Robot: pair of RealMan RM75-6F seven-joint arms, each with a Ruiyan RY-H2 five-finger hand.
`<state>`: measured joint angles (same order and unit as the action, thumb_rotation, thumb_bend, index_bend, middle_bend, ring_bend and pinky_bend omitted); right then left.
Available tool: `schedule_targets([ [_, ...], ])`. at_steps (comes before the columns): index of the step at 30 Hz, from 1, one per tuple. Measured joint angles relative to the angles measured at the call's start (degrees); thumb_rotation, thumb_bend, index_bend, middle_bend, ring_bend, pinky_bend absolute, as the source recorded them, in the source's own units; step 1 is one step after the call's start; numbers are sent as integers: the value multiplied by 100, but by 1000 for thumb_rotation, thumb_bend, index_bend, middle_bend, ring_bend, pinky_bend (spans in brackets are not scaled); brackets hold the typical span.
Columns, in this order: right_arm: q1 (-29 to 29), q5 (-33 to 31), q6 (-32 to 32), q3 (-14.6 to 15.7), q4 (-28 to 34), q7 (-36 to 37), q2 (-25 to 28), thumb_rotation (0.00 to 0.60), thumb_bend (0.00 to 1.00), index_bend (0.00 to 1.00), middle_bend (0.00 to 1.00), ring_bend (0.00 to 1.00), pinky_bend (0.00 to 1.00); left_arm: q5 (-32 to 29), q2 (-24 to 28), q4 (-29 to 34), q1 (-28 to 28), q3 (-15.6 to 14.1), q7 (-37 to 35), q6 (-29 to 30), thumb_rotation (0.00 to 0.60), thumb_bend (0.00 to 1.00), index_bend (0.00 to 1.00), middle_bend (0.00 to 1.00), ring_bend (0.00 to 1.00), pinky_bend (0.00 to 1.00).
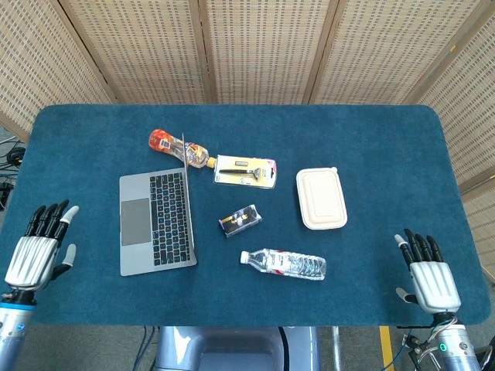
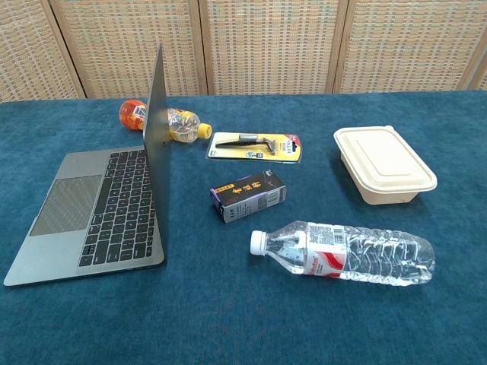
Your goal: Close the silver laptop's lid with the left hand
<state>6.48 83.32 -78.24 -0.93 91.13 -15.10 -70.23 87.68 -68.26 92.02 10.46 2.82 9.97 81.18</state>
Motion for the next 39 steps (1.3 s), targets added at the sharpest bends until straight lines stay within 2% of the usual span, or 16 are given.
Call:
schedule_targets([
  [5,10,-21,16,-11,-5,-14,-8,600,53,0,0,0,0,103,344,77,317,64,-24,-366,600,895,0,0,0,0],
  [11,16,-34,53,6,-25,-51,-32,600,49,0,0,0,0,249,619,200,631,244,-37,-538,600,986,0,0,0,0],
  [17,27,-51,74,6,-36,-77,-55,600,52,0,0,0,0,255,788,303,922,331,-82,-922,600,1000,0,0,0,0],
  [24,41,-85,100,-11,-50,-50,-60,600,52,0,0,0,0,155,996,486,1477,465,-82,-1687,600,1000,0,0,0,0],
  [39,57,-130,126,-40,-82,91,-35,600,53,0,0,0,0,-255,1039,804,2505,863,-61,-2741,600,1000,0,0,0,0],
])
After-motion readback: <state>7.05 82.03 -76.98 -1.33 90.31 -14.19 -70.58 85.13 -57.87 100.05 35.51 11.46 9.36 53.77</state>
